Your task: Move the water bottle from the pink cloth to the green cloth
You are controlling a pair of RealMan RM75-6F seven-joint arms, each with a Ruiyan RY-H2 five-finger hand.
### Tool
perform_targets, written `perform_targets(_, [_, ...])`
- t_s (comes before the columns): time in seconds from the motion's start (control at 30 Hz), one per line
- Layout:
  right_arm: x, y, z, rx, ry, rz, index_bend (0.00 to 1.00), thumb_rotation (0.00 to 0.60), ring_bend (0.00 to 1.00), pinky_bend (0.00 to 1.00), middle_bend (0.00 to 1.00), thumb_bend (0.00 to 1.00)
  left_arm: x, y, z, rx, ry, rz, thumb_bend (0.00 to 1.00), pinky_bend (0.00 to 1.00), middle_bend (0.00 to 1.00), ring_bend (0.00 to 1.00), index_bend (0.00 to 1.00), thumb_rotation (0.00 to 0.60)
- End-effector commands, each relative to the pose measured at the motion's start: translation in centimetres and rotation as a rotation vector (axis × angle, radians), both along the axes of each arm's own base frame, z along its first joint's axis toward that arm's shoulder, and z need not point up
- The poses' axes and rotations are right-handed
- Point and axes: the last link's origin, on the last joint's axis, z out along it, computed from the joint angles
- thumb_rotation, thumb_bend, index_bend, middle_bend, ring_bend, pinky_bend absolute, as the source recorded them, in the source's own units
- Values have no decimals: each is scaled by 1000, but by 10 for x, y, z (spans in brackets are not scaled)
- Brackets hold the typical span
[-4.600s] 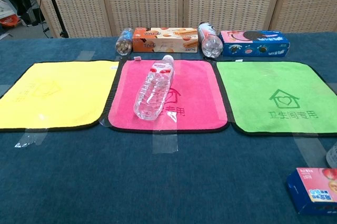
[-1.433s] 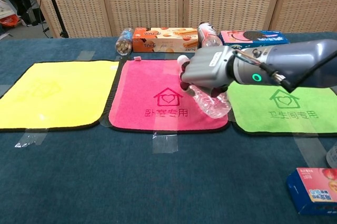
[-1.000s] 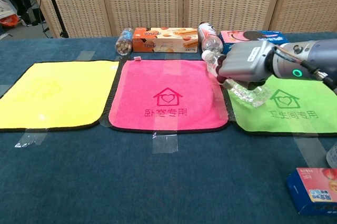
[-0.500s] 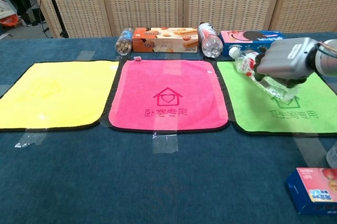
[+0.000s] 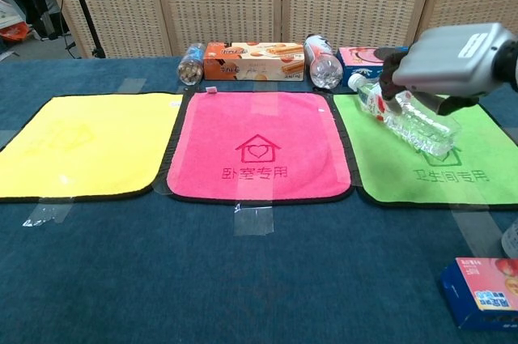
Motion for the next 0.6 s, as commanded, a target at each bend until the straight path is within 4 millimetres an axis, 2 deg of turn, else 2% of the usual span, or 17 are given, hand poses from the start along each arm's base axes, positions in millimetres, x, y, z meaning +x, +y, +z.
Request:
perform_targets(0.03, [13, 13, 34, -46, -159, 48, 343, 600, 94, 269, 195, 1000, 0, 0, 1, 1, -1, -3, 0, 0, 0, 0, 0, 600])
perform_targets(0.07, [13, 17, 44, -59, -203, 57, 336, 600, 78, 269, 179, 1000, 0, -1, 1, 3, -1, -4, 0, 0, 0, 0, 0, 600])
perform_targets(0.1, [10, 22, 55, -84, -257, 53, 311, 600, 50, 262, 150, 905, 0, -1, 2, 5, -2, -5, 0, 0, 0, 0, 0, 600])
perform_targets(0.13, [2, 31, 71, -135, -331, 50, 261, 600, 24, 236, 111, 649, 0, -1, 3, 10, -4, -8, 0, 0, 0, 0, 0, 600])
perform_targets(0.17, [-11, 40, 84, -181, -394, 36, 218, 600, 12, 207, 82, 449, 0, -2, 4, 18, -2, -13, 0, 0, 0, 0, 0, 600])
perform_targets(0.23, [-28, 52, 94, -219, -475, 4, 149, 600, 1, 139, 36, 128, 0, -3, 5, 29, 2, -23, 0, 0, 0, 0, 0, 600])
perform_targets(0.27, [-39, 59, 99, -243, -524, -14, 109, 600, 0, 88, 9, 4, 0, -3, 5, 35, 2, -32, 0, 0, 0, 0, 0, 600])
perform_targets(0.43, [-93, 96, 113, -354, -679, -88, 56, 600, 0, 1, 0, 0, 0, -9, 7, 56, -7, -66, 0, 0, 0, 0, 0, 600])
perform_targets(0.6, [-128, 124, 113, -407, -777, -149, 34, 600, 0, 0, 0, 0, 0, -14, 7, 59, -5, -78, 0, 0, 0, 0, 0, 600])
